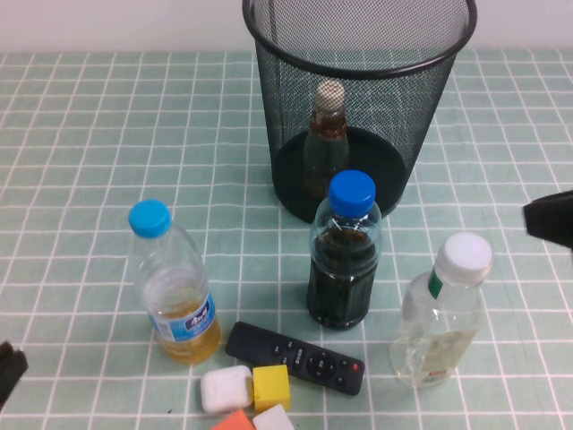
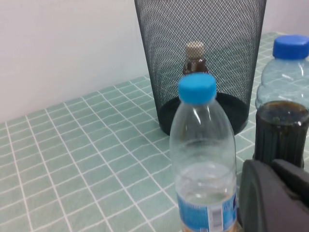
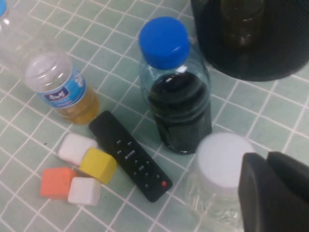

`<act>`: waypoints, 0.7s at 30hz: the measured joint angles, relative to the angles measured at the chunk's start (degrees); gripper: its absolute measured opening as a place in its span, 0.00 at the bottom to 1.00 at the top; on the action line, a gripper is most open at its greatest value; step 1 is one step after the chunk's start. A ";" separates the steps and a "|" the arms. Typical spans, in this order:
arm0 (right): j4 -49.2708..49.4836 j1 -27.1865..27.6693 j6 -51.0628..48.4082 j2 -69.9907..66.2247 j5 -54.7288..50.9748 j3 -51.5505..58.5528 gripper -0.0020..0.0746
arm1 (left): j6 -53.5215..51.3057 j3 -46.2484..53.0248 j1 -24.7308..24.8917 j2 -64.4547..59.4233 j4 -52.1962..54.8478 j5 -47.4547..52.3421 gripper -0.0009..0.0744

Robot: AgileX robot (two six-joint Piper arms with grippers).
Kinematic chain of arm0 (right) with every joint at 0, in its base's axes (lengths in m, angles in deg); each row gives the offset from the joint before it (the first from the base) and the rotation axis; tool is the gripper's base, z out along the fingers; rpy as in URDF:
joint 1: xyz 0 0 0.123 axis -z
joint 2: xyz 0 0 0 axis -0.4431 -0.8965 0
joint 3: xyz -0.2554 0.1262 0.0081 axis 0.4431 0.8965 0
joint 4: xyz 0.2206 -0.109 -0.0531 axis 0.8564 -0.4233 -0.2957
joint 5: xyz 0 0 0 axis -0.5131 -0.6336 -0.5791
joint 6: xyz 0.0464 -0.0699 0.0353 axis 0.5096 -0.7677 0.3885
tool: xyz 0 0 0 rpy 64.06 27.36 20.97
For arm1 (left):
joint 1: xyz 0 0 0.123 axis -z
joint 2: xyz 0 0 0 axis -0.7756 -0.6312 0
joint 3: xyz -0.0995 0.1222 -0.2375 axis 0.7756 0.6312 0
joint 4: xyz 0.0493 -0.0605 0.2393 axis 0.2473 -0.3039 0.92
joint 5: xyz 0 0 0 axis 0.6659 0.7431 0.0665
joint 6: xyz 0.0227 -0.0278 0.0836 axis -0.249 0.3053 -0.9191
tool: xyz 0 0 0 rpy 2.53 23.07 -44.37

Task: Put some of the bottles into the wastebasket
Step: Pick up a bottle from the table with right arm

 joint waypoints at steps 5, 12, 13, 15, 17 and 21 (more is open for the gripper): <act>-3.73 -8.31 0.28 -0.77 3.31 -0.08 0.11 | 0.36 7.51 0.00 7.15 0.00 -2.85 0.01; -6.70 -10.80 0.28 -1.18 4.53 -0.08 0.68 | 5.29 17.19 0.00 7.56 -1.28 -9.06 0.01; -6.97 -10.80 0.28 -1.45 4.67 -0.08 0.77 | 5.63 18.52 0.00 7.56 -1.40 -9.68 0.01; -7.22 -10.80 0.28 -1.96 5.17 -0.08 0.84 | 5.62 19.60 0.00 7.56 -0.99 -9.55 0.01; -7.25 -10.80 0.28 -3.00 5.70 -0.08 0.85 | 5.62 19.74 0.00 7.56 0.37 -9.46 0.01; -7.25 -10.80 0.28 -5.98 6.30 -0.08 0.84 | 5.62 19.83 0.03 7.56 1.12 -9.46 0.01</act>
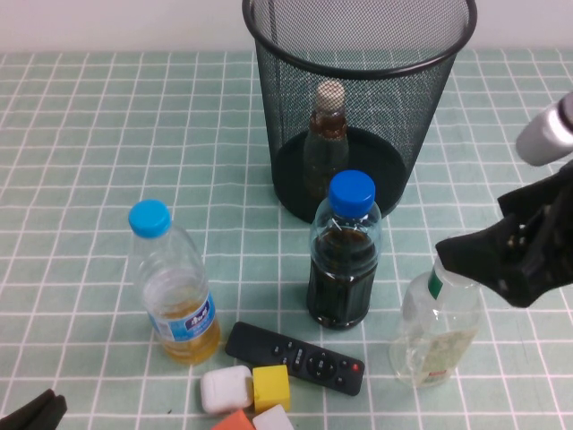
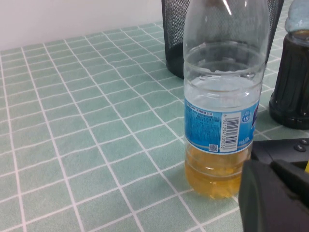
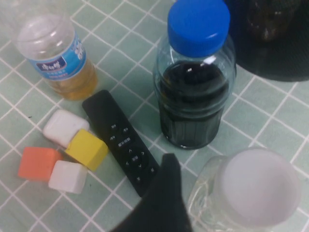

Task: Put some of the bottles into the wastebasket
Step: Pick up a bottle from the table with right arm

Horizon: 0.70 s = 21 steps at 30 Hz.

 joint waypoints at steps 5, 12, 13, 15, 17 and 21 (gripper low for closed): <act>0.00 0.00 0.09 -4.97 0.22 0.00 0.84 | 0.00 0.12 0.00 0.00 0.23 0.00 0.01; -0.09 0.00 0.09 -10.58 0.80 0.00 0.77 | 0.00 0.12 0.00 0.00 0.32 0.00 0.01; -0.09 0.00 0.09 -11.18 0.92 0.00 0.71 | 0.00 0.12 0.00 0.00 0.32 0.00 0.01; -0.32 -0.10 0.13 -12.22 1.01 0.00 0.58 | 0.03 0.12 0.00 0.00 0.32 0.00 0.01; -0.32 -0.10 0.13 -13.07 1.15 0.00 0.39 | 0.03 0.12 0.00 0.00 0.32 0.00 0.01; -1.53 -0.15 0.36 -13.57 1.91 -0.29 0.04 | 0.13 0.12 0.00 0.00 0.32 0.00 0.01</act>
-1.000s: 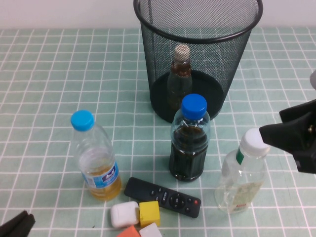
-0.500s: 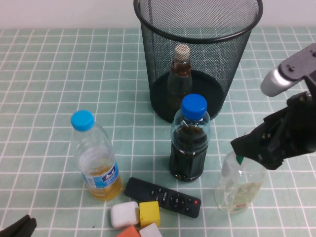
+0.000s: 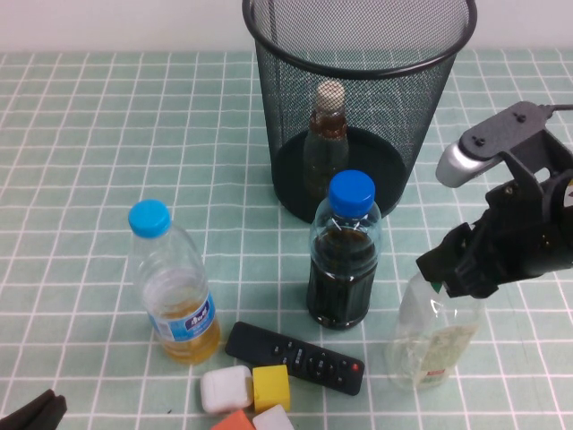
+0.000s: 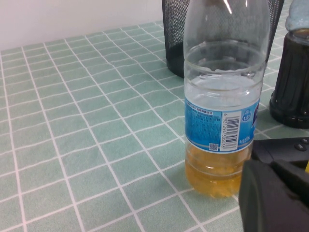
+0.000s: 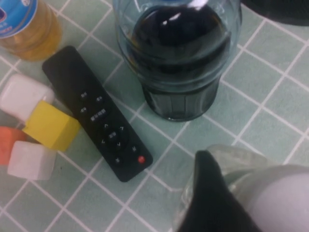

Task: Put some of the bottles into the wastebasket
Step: Pick up a bottle from the table with right arm, then place the bottle in the trash can

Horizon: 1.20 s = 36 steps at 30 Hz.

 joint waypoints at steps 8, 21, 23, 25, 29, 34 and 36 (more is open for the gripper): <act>-13.72 -0.13 16.53 0.73 -10.47 -4.43 0.03 | 0.00 0.00 0.00 0.00 0.00 0.00 0.01; -38.18 -0.13 31.82 -6.53 -28.85 -47.27 0.03 | 0.00 0.00 0.00 0.00 0.00 0.00 0.01; -39.11 -0.13 31.19 -9.67 -29.10 -56.34 0.03 | 0.00 0.00 0.00 0.00 0.00 0.00 0.01; -39.53 -0.13 29.75 -13.69 -29.26 -65.60 0.03 | 0.00 0.00 0.00 0.00 0.00 0.00 0.01; -37.86 -0.13 26.02 -22.24 -29.58 -84.34 0.03 | 0.00 0.00 0.00 0.00 0.00 0.00 0.01; -30.13 -0.13 22.74 -32.14 -29.70 -98.11 0.03 | 0.00 0.00 0.00 0.00 0.00 0.00 0.01; -27.07 -0.13 22.36 -35.38 -29.77 -99.60 0.03 | 0.00 0.00 0.00 0.00 0.00 0.00 0.01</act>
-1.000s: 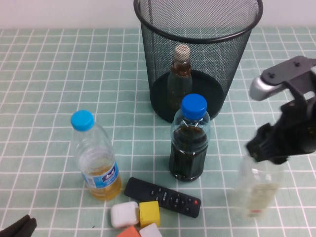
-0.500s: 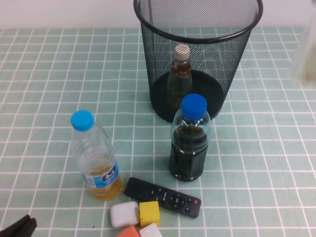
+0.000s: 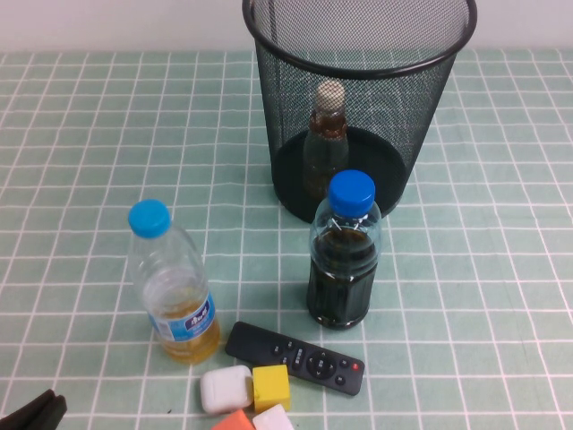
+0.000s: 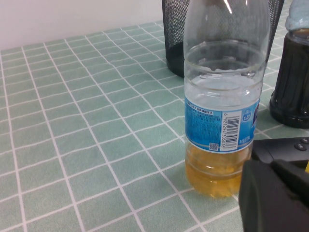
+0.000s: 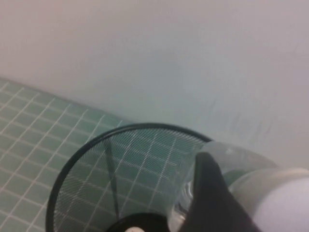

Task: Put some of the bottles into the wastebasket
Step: Place the bottle in the trash can

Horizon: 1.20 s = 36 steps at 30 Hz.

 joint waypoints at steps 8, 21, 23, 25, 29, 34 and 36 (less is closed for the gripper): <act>3.13 0.00 -0.26 -12.04 -0.07 -0.52 0.03 | 0.00 0.00 0.00 0.00 0.00 0.00 0.01; 2.45 0.00 -0.16 -22.44 0.03 -0.52 0.37 | 0.00 0.00 0.00 0.00 0.00 0.00 0.01; 2.45 0.00 -0.25 -22.83 -0.07 -0.40 0.54 | 0.00 0.00 0.00 0.00 0.00 0.00 0.01; 2.40 0.00 -0.25 -23.09 -0.07 -0.40 0.64 | 0.00 0.00 0.00 0.00 0.00 0.00 0.01; 1.72 0.00 0.10 -22.52 -0.07 -0.27 0.61 | 0.03 0.00 0.00 0.00 0.00 0.00 0.01; 1.58 0.00 0.10 -17.93 -0.07 -0.06 0.32 | 0.13 0.00 0.00 0.00 0.00 0.00 0.01; 1.82 0.00 0.19 -15.33 -0.07 -0.06 0.17 | 0.13 0.00 0.00 0.00 0.00 0.00 0.01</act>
